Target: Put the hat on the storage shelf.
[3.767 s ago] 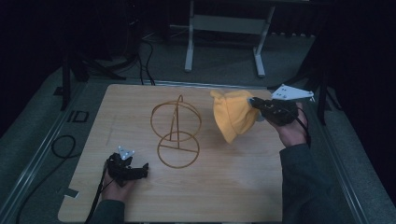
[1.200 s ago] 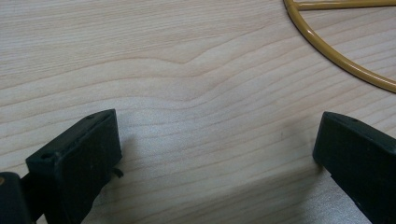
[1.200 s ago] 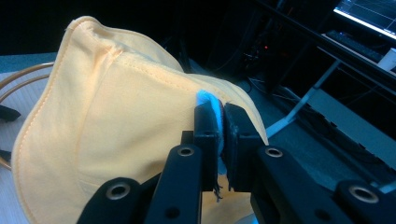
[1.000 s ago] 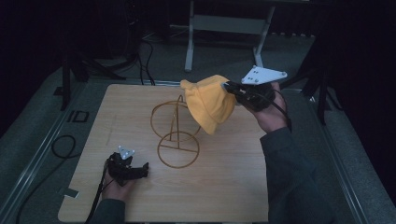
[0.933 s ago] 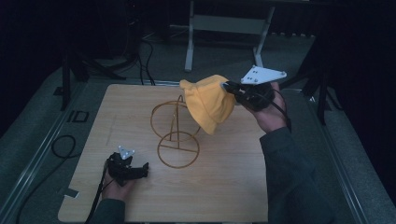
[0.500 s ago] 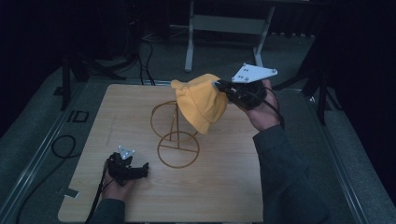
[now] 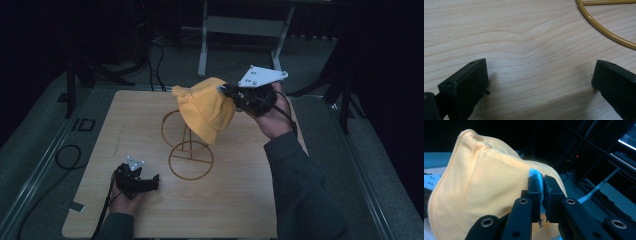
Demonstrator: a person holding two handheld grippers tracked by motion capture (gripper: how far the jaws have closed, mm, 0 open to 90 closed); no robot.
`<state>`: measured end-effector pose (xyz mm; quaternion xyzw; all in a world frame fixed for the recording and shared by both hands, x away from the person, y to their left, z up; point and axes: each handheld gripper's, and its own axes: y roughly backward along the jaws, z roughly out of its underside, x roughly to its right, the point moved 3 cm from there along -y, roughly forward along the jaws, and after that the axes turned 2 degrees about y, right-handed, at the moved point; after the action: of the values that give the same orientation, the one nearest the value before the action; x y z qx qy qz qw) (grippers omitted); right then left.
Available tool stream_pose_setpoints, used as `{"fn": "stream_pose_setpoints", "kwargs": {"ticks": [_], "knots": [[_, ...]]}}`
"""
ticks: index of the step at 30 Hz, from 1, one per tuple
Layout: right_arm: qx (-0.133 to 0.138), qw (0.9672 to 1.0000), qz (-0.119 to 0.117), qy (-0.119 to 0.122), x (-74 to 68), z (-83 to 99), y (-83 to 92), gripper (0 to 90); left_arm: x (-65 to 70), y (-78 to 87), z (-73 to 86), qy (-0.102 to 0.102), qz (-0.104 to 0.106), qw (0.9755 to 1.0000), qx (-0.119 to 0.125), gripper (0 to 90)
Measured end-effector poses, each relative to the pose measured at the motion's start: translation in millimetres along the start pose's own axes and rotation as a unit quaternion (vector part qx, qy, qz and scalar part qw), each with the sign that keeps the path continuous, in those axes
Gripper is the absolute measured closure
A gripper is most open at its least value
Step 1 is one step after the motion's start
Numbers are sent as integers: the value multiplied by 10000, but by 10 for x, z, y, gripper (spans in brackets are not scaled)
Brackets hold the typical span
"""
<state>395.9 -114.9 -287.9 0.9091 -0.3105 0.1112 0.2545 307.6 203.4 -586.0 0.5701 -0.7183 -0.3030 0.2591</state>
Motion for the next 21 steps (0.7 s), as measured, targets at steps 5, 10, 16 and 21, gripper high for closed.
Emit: {"fn": "stream_pose_setpoints", "kwargs": {"ticks": [5,10,16,21], "knots": [[49,9999,-119,102,-86,-76,-30,844,2,0,0,9,0,10000,3,8],[91,9995,-245,155,-168,-123,-66,842,3,-2,0,23,-1,10000,15,8],[74,9991,-361,225,-268,-145,-139,840,4,-2,0,25,-1,10000,16,8],[22,9982,-491,335,-363,-152,-205,837,3,-2,0,28,6,10000,17,8]]}}
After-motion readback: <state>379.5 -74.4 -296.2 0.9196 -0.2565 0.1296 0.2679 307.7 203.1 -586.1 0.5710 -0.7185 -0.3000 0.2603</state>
